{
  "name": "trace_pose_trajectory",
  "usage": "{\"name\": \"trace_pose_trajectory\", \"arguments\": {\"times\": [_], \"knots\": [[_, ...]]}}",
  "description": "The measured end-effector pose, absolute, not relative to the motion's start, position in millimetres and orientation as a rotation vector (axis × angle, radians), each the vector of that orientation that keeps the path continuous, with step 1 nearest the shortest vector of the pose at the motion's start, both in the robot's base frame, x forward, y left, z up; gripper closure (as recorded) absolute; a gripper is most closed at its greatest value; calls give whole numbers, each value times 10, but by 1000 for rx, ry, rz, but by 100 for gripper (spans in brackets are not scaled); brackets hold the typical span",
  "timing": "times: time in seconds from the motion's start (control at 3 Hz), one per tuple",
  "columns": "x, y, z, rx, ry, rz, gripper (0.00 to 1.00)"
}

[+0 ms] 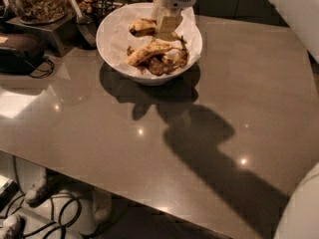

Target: Pick banana from white bowl

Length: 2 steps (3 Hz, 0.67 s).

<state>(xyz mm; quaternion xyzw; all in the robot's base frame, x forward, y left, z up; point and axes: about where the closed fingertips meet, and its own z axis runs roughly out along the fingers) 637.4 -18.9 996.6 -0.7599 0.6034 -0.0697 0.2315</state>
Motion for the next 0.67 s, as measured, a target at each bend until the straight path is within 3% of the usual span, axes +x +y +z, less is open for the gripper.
{"name": "trace_pose_trajectory", "arguments": {"times": [0.67], "knots": [[6391, -127, 10114, -2099, 1620, -251, 100]]}}
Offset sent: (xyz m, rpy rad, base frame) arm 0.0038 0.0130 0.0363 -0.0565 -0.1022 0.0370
